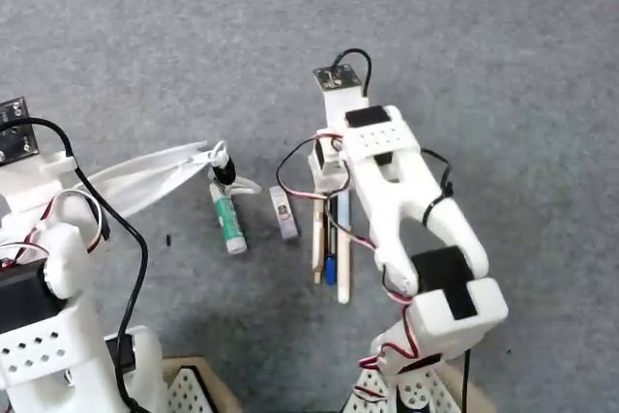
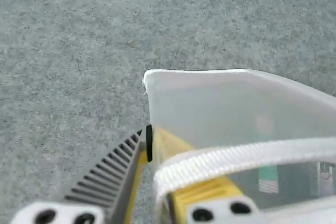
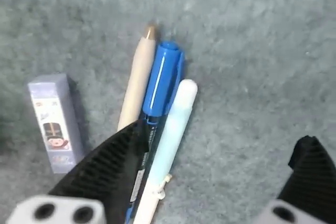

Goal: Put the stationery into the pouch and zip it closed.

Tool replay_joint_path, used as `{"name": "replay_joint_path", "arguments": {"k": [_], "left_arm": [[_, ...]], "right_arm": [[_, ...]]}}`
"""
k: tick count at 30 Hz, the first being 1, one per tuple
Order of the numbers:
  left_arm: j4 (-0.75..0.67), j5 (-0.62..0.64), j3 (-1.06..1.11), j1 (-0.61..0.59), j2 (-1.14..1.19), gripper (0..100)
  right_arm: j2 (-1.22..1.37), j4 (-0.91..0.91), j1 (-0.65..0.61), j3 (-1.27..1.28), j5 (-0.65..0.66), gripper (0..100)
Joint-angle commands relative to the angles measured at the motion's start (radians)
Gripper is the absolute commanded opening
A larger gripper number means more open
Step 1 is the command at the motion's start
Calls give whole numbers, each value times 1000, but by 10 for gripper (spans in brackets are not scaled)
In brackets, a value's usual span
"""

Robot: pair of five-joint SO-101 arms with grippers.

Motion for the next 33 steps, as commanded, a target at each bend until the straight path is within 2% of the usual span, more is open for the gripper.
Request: {"name": "replay_joint_path", "arguments": {"k": [1,16,26,33], "left_arm": [[-15,8,-10,-10,-8,29],[-15,8,-12,-10,-9,29],[-15,8,-13,-10,-9,29],[-15,8,-13,-10,-9,29]], "right_arm": [[8,-9,38,-47,-6,420],[120,-44,58,-108,-11,412],[216,-44,32,-183,-6,125],[269,-52,20,-185,-6,71]]}}
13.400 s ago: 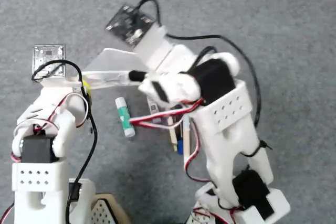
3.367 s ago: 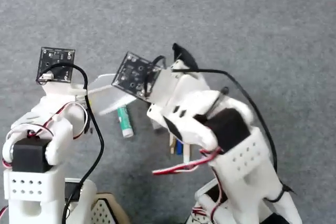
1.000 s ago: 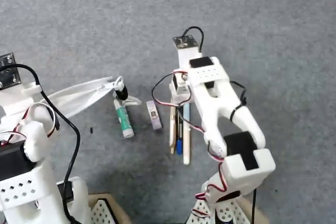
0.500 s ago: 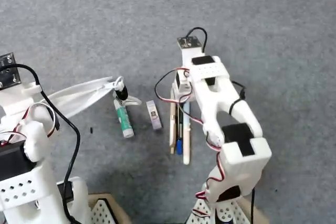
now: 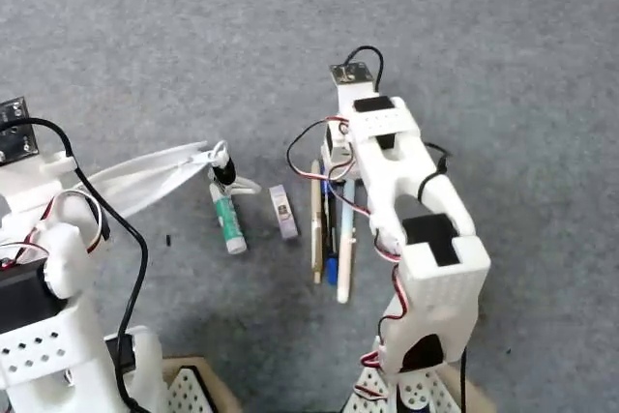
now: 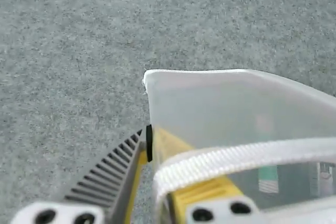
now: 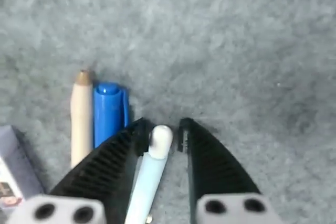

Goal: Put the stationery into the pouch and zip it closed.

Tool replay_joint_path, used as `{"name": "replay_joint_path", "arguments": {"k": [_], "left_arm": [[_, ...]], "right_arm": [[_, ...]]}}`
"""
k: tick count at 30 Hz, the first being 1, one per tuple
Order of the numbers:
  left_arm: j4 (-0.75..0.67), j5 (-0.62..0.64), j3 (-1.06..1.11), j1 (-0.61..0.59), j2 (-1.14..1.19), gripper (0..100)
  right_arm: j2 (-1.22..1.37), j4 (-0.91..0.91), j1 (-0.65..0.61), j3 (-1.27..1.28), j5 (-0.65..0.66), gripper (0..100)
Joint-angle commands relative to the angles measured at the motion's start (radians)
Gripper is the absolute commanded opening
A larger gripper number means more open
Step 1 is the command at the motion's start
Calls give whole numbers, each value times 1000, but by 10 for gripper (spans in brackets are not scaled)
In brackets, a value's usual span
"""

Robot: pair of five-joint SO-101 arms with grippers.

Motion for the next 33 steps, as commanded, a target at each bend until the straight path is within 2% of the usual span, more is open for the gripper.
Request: {"name": "replay_joint_path", "arguments": {"k": [1,10,19,31,33], "left_arm": [[-15,8,-13,-10,-9,29],[-15,8,-13,-10,-9,29],[-18,8,-12,-10,-9,29],[-18,8,-12,-10,-9,29],[-18,8,-12,-10,-9,29]], "right_arm": [[21,-14,-37,-19,-5,70],[58,0,-37,-16,-5,74],[62,157,-37,-71,-3,75],[64,157,-37,-67,-3,69],[64,157,-35,-71,-3,32]]}}
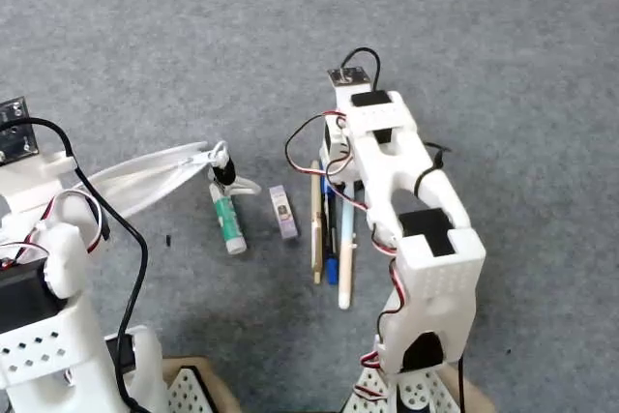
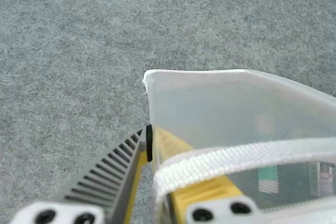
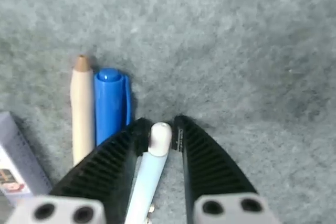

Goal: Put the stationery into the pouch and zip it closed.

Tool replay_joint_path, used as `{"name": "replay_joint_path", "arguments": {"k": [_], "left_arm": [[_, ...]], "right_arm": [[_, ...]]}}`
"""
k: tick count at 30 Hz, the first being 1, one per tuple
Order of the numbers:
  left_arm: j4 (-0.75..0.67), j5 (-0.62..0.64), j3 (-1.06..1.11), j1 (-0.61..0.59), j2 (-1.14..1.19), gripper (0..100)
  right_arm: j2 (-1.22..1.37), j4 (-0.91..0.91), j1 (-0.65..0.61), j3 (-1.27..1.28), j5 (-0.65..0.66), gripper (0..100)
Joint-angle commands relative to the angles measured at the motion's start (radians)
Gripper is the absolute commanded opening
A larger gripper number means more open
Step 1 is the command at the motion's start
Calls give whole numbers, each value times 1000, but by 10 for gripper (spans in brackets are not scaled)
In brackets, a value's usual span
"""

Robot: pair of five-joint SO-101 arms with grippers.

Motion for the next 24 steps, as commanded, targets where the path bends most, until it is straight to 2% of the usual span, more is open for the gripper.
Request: {"name": "replay_joint_path", "arguments": {"k": [1,11,19,24], "left_arm": [[-18,8,-10,-10,-9,29],[-18,8,-7,-10,-9,29],[-14,9,-15,-5,-9,29],[-14,9,-15,-4,-9,29]], "right_arm": [[12,32,-35,-1,-3,8],[-8,68,-31,-36,-3,12],[-165,308,-52,-286,2,12],[-315,397,-55,-449,69,12]]}}
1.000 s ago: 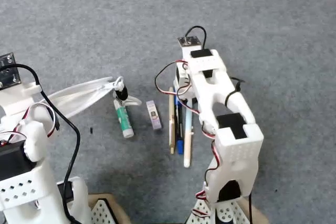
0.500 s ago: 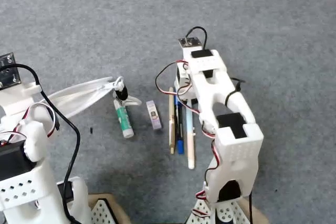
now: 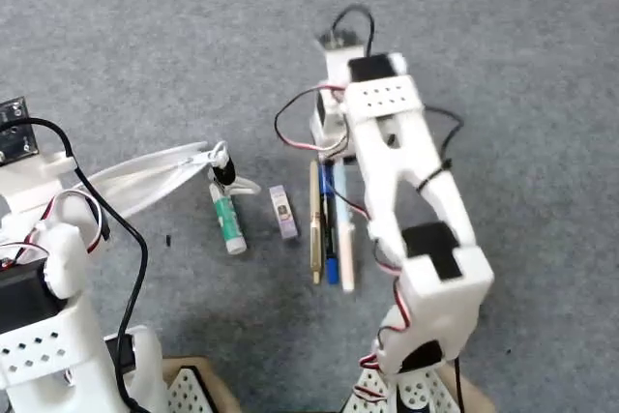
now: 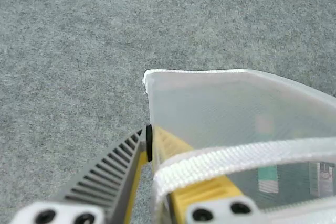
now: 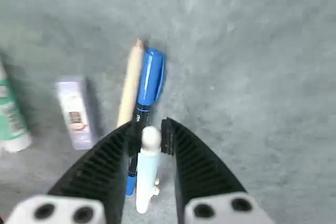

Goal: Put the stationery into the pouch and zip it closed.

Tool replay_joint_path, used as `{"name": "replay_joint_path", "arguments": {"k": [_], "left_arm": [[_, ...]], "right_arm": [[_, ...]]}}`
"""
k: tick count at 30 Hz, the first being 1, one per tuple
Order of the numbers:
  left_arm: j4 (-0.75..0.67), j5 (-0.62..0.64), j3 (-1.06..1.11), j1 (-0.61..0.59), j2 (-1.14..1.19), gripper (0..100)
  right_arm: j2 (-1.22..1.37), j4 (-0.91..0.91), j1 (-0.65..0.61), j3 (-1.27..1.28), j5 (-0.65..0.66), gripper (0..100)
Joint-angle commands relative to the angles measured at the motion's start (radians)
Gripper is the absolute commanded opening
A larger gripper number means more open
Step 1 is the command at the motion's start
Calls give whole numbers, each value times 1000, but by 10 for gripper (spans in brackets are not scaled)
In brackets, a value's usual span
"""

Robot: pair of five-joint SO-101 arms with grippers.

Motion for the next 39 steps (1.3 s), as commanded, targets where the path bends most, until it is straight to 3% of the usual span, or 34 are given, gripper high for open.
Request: {"name": "replay_joint_path", "arguments": {"k": [1,5,9,15,22,33,39], "left_arm": [[-14,9,-15,-4,-9,29],[-14,9,-15,-4,-9,29],[-14,9,-8,-1,-9,29],[-12,9,-5,-1,-9,29],[2,8,-12,30,-9,29],[6,8,-5,38,-11,29],[6,8,-5,36,-11,29]], "right_arm": [[-145,51,-12,-145,32,12],[-243,60,-40,-228,31,12],[-323,21,-157,-297,31,12],[-418,-155,-348,-369,32,12],[-513,-347,-471,-364,32,12],[-601,-351,-655,-364,31,12],[-645,-342,-681,-354,31,12]]}}
